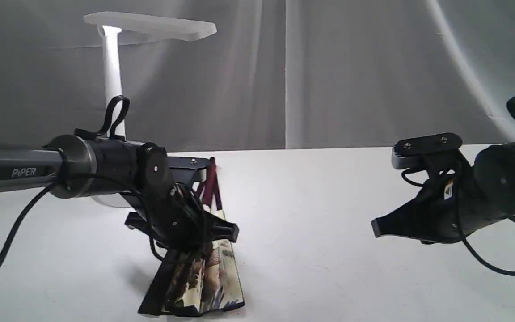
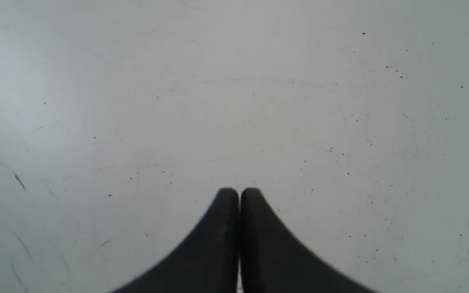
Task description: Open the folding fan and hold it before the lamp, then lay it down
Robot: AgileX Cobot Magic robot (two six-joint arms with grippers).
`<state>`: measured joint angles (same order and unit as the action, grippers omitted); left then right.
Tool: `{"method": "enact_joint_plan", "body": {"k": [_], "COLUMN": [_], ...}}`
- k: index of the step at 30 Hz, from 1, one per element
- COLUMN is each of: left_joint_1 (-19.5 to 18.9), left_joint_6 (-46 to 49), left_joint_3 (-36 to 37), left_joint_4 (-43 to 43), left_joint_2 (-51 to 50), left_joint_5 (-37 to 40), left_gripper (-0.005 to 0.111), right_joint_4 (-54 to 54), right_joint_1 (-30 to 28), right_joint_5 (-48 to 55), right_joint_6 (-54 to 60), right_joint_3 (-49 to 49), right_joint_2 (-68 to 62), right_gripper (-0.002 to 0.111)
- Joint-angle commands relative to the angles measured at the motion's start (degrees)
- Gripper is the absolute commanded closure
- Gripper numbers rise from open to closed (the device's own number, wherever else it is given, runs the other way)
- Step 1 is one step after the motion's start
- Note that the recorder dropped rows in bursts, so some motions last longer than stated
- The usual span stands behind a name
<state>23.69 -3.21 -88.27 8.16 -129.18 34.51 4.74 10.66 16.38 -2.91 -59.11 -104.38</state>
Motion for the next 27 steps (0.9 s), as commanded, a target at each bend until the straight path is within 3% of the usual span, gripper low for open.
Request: {"method": "enact_joint_plan", "body": {"k": [1, 9, 16, 19, 27], "left_joint_1": [1.97, 7.41, 13.89, 17.19, 24.93], "left_joint_6": [11.23, 43.89, 69.3, 74.29, 74.21], "left_joint_3": [0.71, 0.59, 0.59, 0.59, 0.59], "left_joint_4": [0.15, -1.58, -13.79, -22.92, -46.15], "left_joint_2": [-1.56, -1.46, -1.46, -1.46, -1.46], "left_joint_5": [2.86, 3.24, 8.62, 12.72, 22.4], "left_gripper": [0.107, 0.107, 0.107, 0.107, 0.107], "right_joint_4": [-0.22, -0.22, -0.22, -0.22, -0.22], "right_joint_1": [0.27, 0.27, 0.27, 0.27, 0.27], "right_joint_5": [-0.82, -0.82, -0.82, -0.93, -1.2], "right_joint_6": [1.18, 1.18, 1.67, 1.61, 1.61], "right_joint_3": [-0.36, -0.36, -0.36, -0.36, -0.36], "right_joint_2": [0.56, 0.56, 0.56, 0.56, 0.56], "right_gripper": [0.108, 0.108, 0.108, 0.108, 0.108]}}
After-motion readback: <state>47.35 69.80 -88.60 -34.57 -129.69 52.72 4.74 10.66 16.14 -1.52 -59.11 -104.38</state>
